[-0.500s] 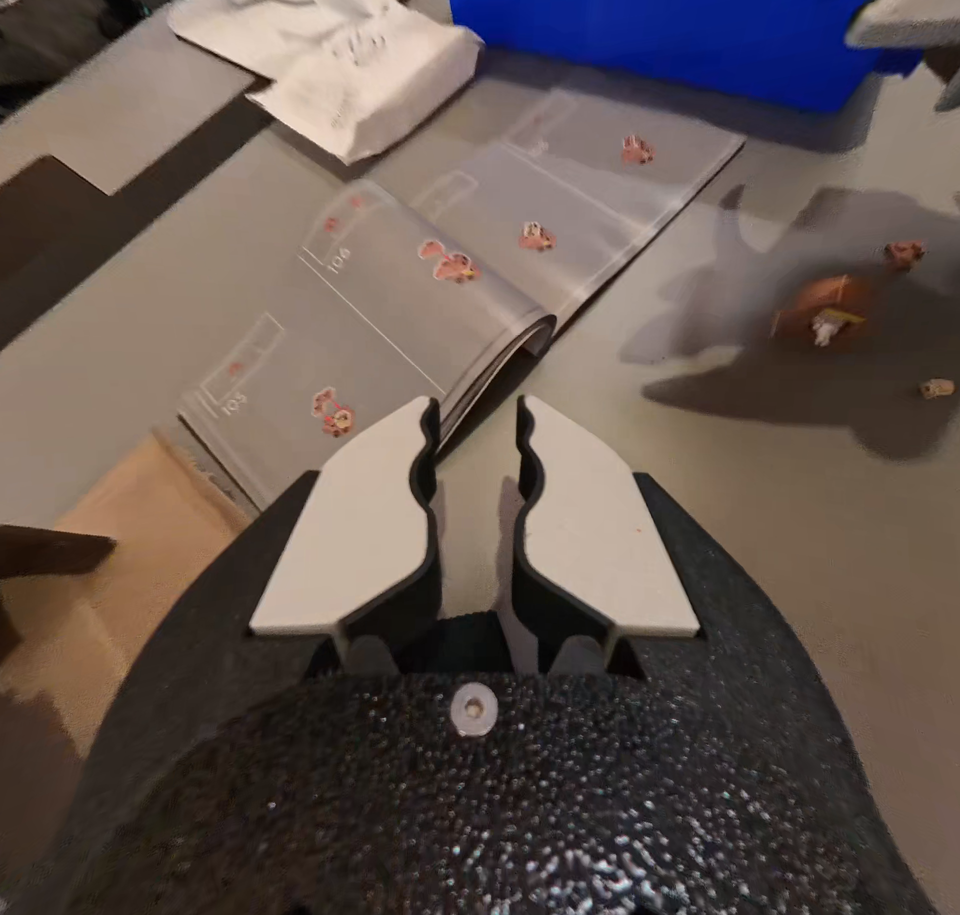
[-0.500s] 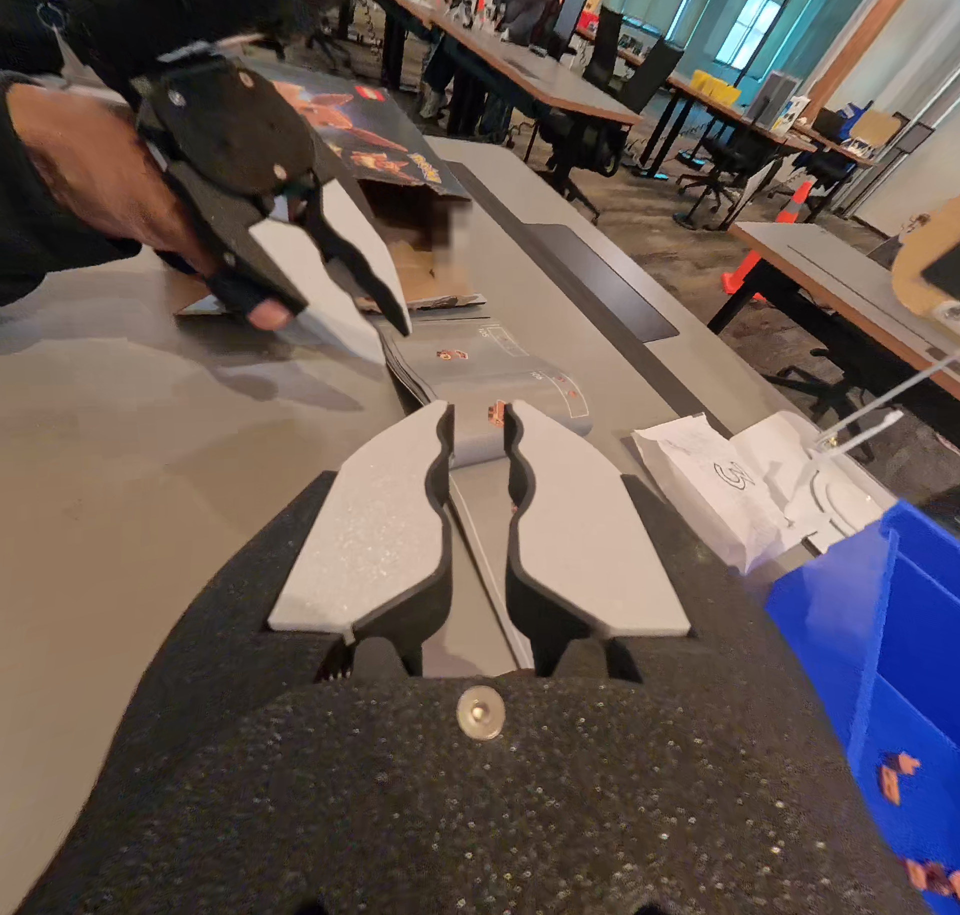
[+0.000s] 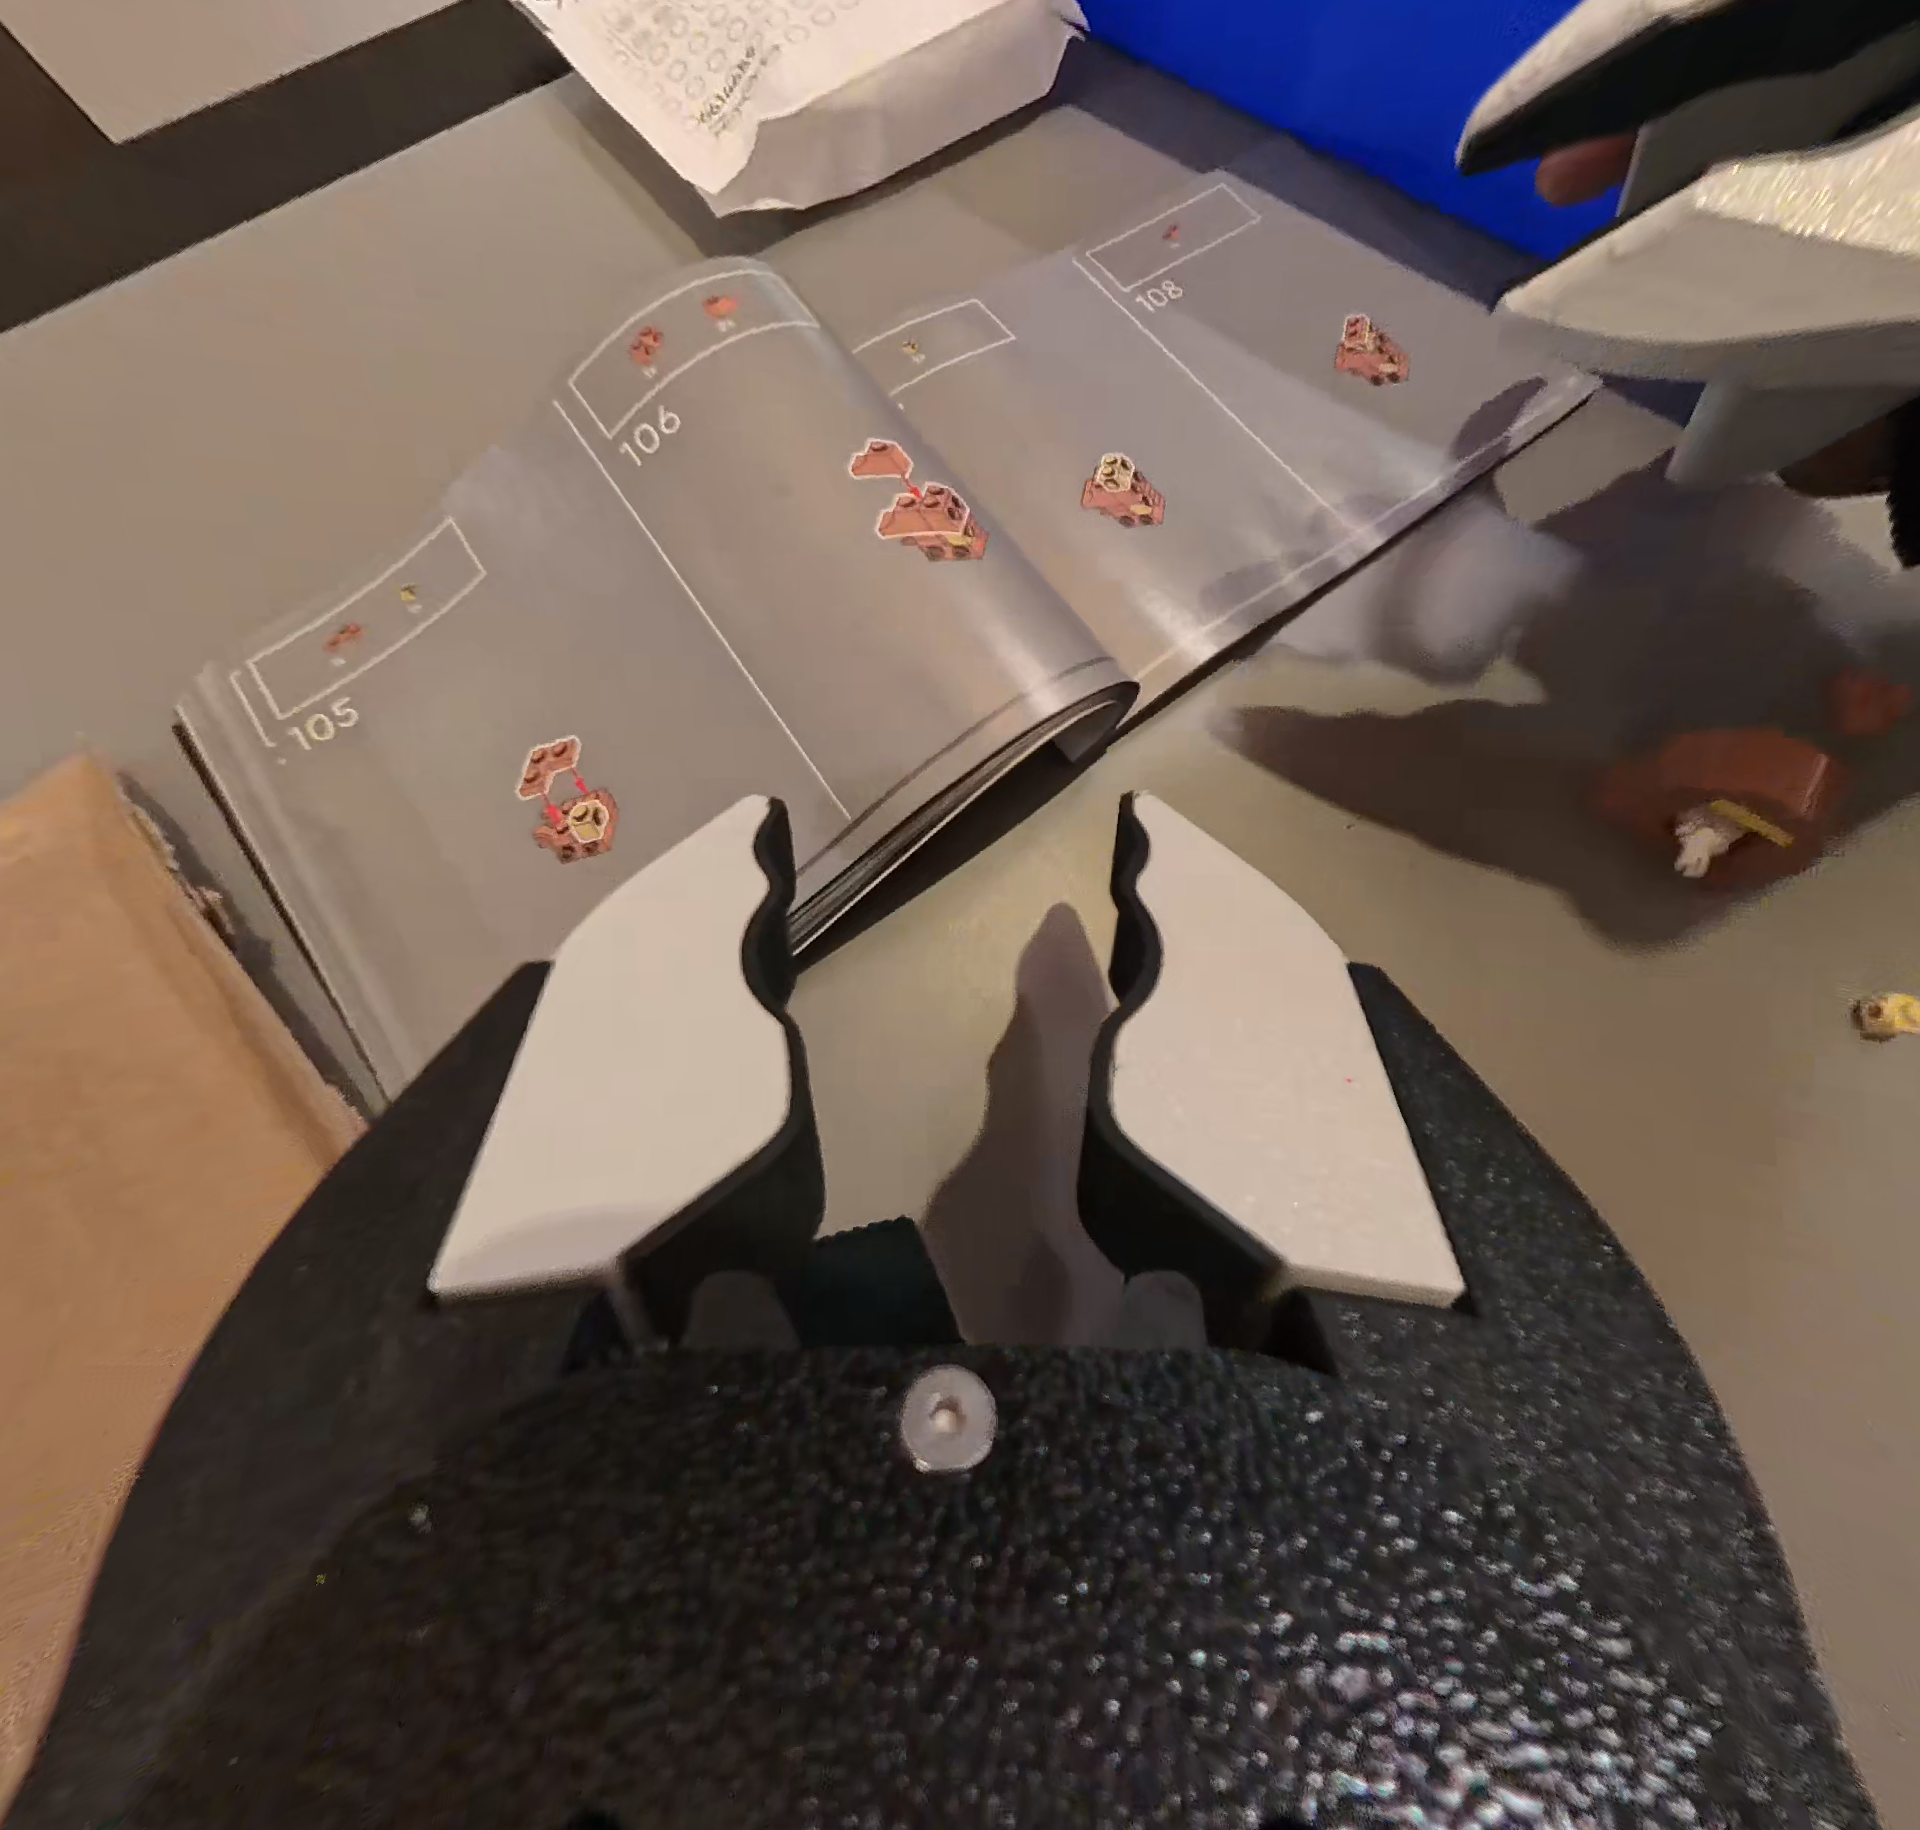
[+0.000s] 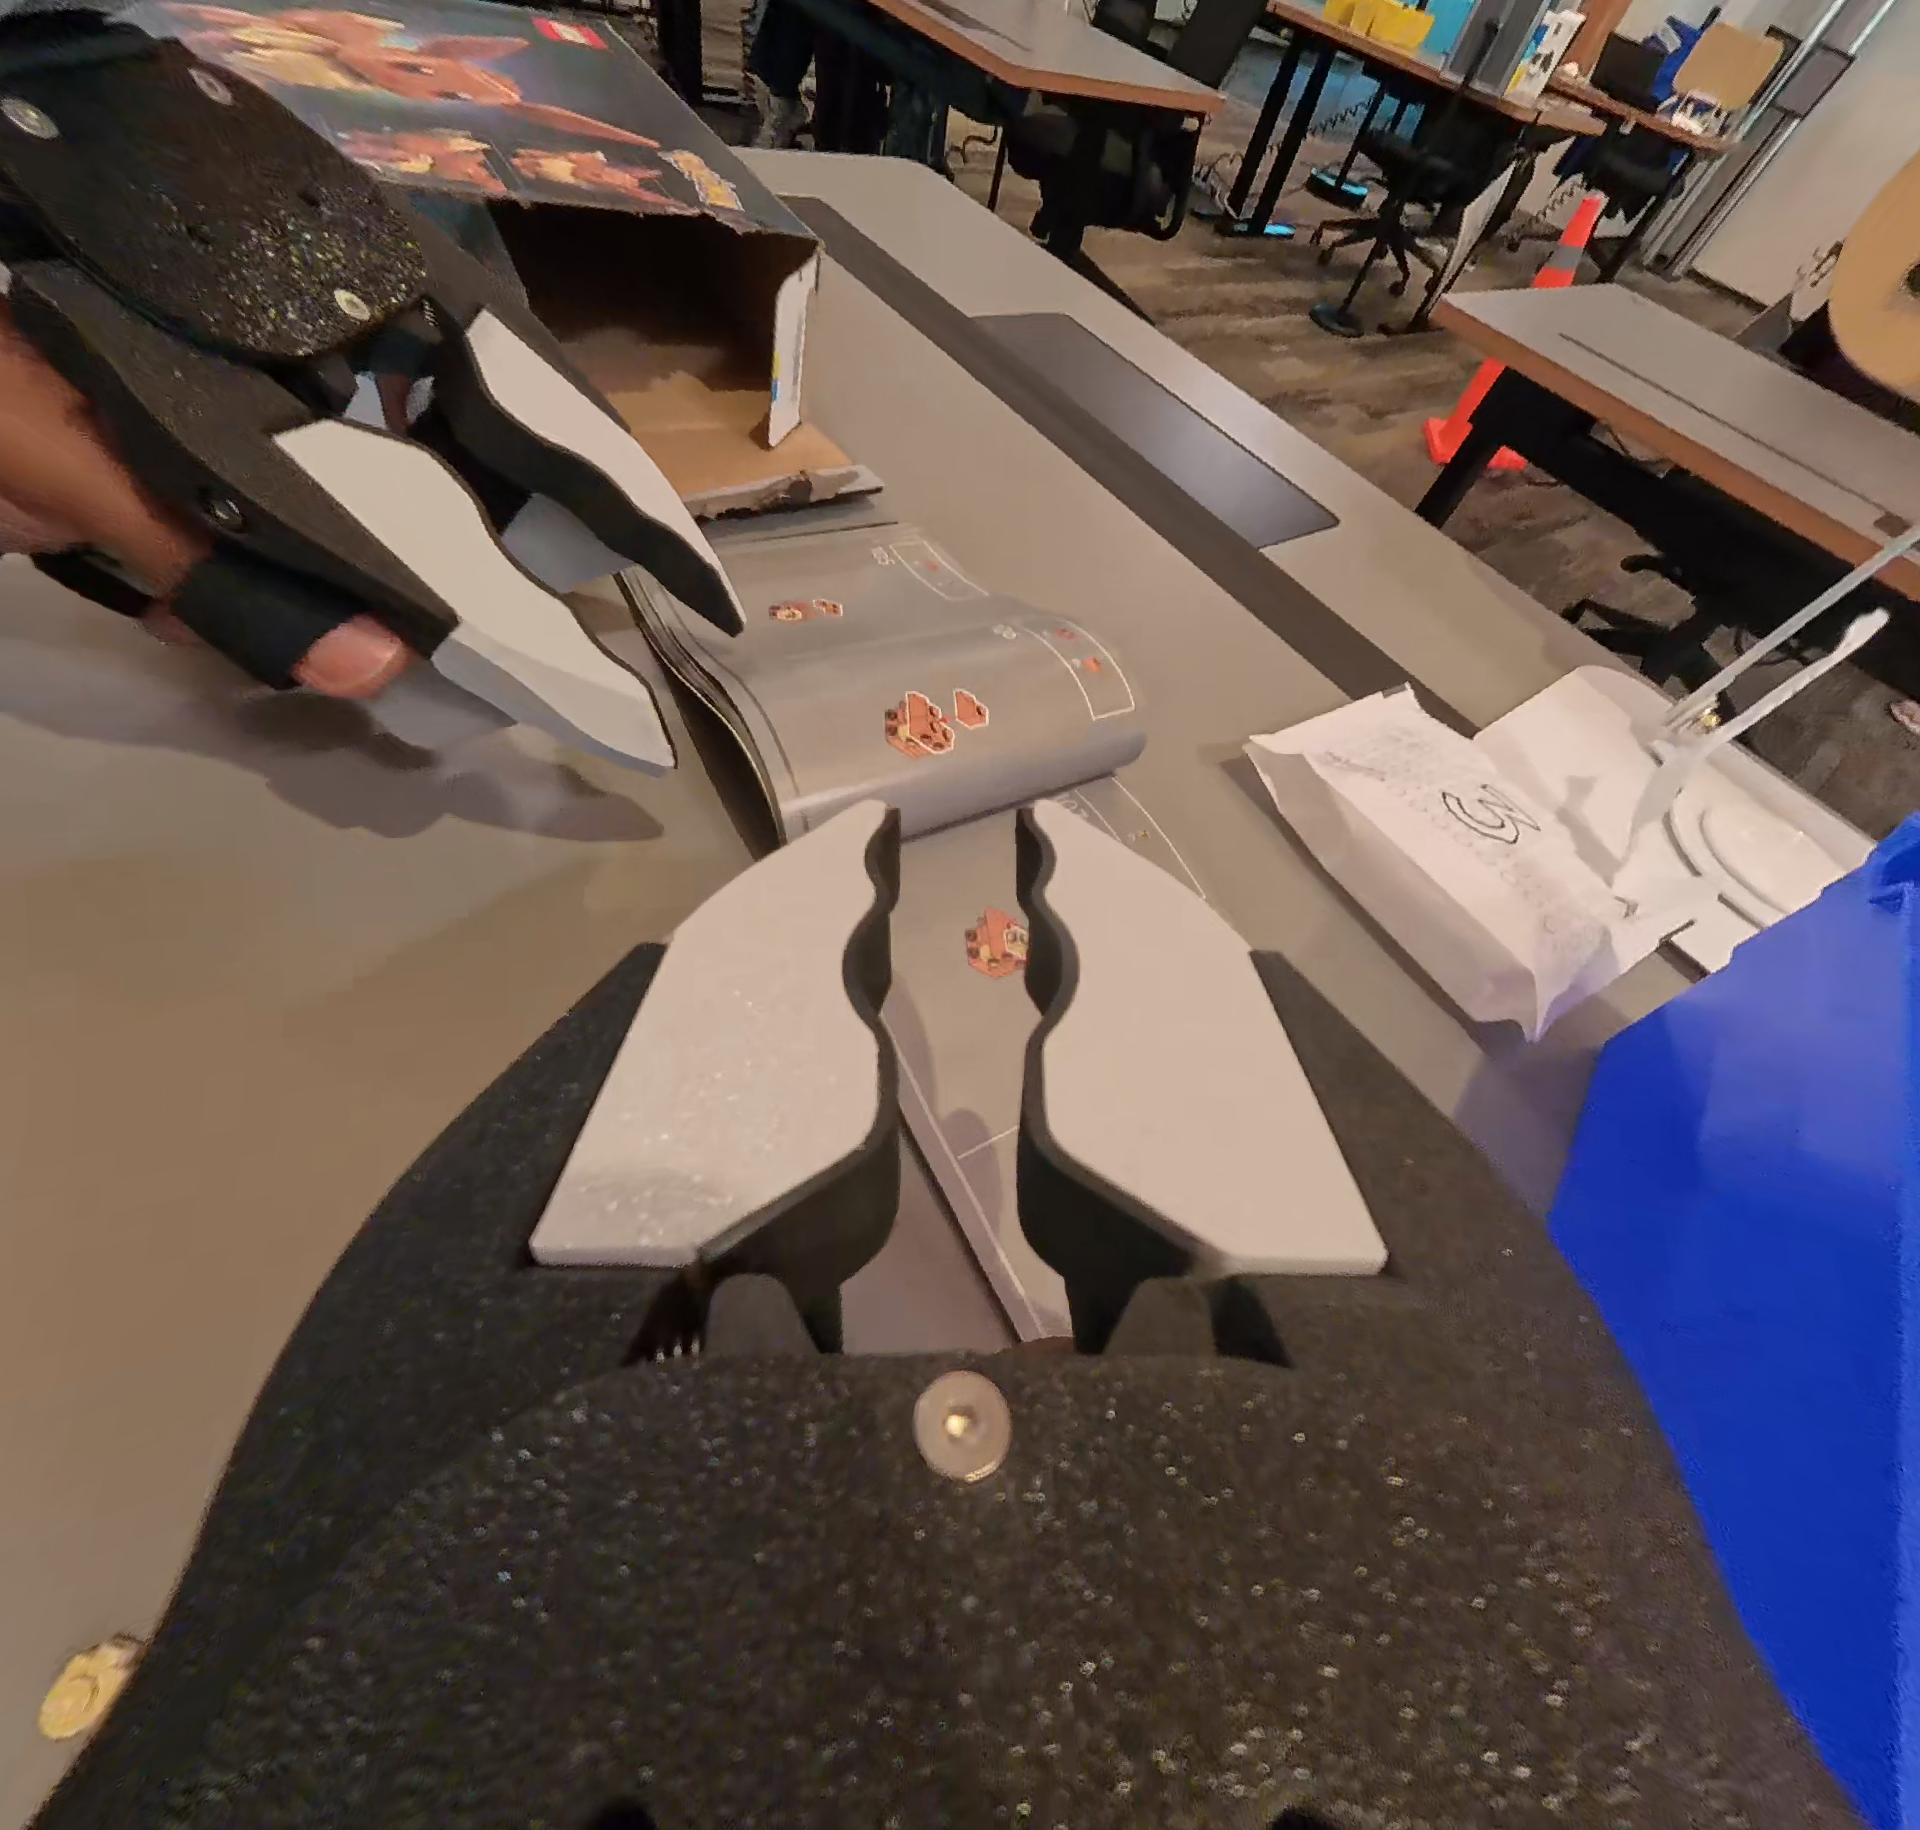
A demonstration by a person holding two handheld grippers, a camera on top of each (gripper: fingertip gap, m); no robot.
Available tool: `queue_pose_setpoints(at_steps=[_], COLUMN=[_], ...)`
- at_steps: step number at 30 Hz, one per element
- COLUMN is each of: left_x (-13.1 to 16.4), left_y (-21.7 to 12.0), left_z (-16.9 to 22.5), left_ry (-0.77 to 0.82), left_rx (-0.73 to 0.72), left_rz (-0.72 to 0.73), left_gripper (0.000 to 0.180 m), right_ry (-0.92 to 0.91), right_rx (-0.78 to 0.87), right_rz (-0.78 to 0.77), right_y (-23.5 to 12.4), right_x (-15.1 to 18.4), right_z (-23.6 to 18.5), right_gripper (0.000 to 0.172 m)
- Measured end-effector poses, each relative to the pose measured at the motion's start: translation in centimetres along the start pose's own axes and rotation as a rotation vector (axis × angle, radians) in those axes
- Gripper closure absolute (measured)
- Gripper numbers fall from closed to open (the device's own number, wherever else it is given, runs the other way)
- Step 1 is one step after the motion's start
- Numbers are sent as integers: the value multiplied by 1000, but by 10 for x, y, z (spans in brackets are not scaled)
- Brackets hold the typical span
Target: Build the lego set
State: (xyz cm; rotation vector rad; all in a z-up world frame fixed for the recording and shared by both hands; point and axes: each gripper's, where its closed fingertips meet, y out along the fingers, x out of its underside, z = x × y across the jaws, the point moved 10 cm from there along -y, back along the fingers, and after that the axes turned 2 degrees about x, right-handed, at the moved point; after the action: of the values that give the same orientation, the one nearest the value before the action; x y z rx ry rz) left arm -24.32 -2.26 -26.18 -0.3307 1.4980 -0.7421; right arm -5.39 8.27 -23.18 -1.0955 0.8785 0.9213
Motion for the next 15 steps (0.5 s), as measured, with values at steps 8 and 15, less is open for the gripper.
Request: queue_pose_setpoints(at_steps=[8,15], left_x=[4,1], left_y=[9,11], left_z=[1,9], left_ry=[-47,-3], left_rx=[41,48], left_rz=[-12,15], left_gripper=[120,119], right_ry=[9,-11], right_rx=[-20,-24], right_rz=[-48,-64], right_y=[9,15], right_x=[11,11], right_z=[-3,-8], right_gripper=[151,151])
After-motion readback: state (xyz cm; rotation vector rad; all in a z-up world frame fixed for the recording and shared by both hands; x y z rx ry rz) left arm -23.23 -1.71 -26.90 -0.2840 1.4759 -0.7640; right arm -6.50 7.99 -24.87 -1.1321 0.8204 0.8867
